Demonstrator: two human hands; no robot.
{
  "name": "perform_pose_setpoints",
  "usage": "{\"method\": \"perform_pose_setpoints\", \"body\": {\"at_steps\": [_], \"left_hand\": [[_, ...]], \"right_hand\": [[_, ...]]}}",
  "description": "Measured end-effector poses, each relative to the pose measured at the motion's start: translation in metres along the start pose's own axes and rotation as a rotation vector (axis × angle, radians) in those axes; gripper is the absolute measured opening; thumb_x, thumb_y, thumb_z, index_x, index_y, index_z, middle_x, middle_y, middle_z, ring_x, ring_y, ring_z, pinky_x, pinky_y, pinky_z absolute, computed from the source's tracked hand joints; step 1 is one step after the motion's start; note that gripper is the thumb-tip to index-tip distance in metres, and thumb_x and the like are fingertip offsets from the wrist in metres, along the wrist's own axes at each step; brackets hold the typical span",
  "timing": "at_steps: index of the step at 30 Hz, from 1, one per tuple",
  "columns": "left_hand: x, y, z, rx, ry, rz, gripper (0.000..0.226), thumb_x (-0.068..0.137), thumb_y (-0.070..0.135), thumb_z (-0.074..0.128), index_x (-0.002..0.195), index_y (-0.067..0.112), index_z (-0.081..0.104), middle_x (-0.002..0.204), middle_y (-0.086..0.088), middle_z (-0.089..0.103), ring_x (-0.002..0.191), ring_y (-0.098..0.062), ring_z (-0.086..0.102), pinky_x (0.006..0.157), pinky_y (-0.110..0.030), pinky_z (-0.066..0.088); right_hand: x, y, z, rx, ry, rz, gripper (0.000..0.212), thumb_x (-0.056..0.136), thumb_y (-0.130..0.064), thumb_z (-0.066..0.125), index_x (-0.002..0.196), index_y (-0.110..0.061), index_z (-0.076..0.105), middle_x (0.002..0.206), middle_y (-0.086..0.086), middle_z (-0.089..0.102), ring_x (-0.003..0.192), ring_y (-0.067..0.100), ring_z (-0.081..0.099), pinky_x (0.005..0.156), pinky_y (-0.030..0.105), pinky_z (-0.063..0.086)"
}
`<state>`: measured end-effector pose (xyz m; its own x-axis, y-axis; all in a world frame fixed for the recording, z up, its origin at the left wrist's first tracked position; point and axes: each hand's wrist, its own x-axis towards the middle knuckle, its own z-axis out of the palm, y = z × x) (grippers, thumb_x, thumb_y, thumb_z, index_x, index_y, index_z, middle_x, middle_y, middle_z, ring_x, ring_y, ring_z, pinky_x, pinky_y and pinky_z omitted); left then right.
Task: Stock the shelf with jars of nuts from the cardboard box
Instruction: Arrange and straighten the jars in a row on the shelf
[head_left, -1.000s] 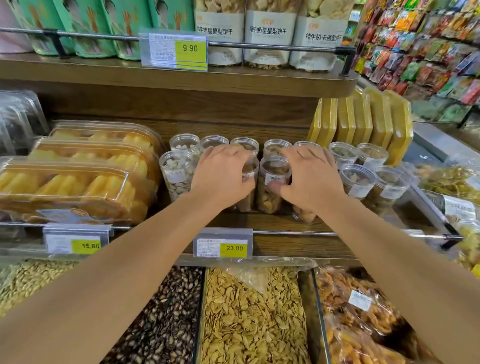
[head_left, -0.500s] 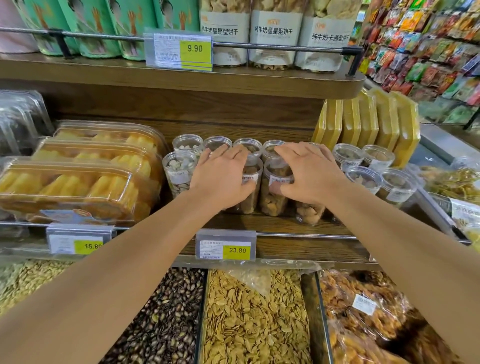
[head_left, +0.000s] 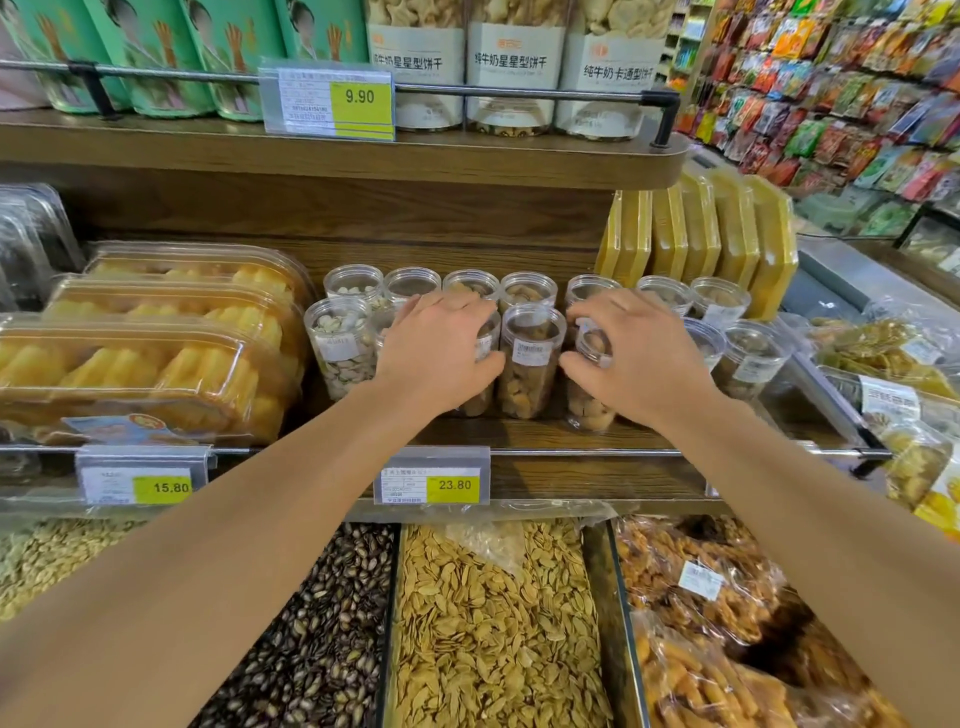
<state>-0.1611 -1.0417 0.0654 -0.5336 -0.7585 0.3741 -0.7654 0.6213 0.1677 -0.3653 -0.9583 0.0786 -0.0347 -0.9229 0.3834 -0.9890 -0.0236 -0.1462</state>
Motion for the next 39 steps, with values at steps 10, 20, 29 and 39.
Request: {"method": "perform_pose_setpoints", "body": {"at_steps": [10,20,29,39], "left_hand": [[0.012,0.050,0.006,-0.001,-0.010,0.052,0.040,0.090,0.032,0.059,0.130,0.027,0.058,0.133,0.002,0.058,0.126,-0.026,0.044,0.107,-0.045,0.033],[0.018,0.049,0.012,-0.022,0.022,0.051,0.033,0.086,0.031,0.061,0.119,0.027,0.062,0.121,0.003,0.061,0.117,-0.023,0.049,0.105,-0.044,0.036],[0.018,0.049,0.013,-0.042,0.028,0.048,0.033,0.086,0.030,0.063,0.119,0.027,0.062,0.121,0.003,0.060,0.117,-0.022,0.048,0.105,-0.044,0.037],[0.022,0.036,0.012,0.148,-0.081,0.101,0.081,0.081,0.055,0.060,0.149,0.022,0.031,0.154,0.002,0.034,0.143,-0.021,0.025,0.117,-0.046,0.017]], "right_hand": [[-0.016,0.030,-0.005,-0.129,-0.019,0.069,0.039,0.092,-0.030,0.062,0.131,-0.028,0.057,0.128,-0.005,0.061,0.124,0.022,0.047,0.105,0.040,0.035],[-0.008,0.037,0.000,-0.160,0.004,0.040,0.039,0.089,-0.031,0.063,0.128,-0.026,0.058,0.124,-0.003,0.062,0.123,0.025,0.046,0.109,0.041,0.030],[-0.009,0.037,-0.005,-0.170,-0.008,0.031,0.046,0.088,-0.034,0.063,0.133,-0.025,0.054,0.130,0.000,0.058,0.127,0.026,0.043,0.111,0.043,0.027],[0.035,0.033,0.000,-0.464,-0.336,0.049,0.106,0.077,-0.079,0.045,0.156,-0.018,0.008,0.163,-0.001,0.013,0.150,0.029,-0.004,0.117,0.058,-0.005]]}}
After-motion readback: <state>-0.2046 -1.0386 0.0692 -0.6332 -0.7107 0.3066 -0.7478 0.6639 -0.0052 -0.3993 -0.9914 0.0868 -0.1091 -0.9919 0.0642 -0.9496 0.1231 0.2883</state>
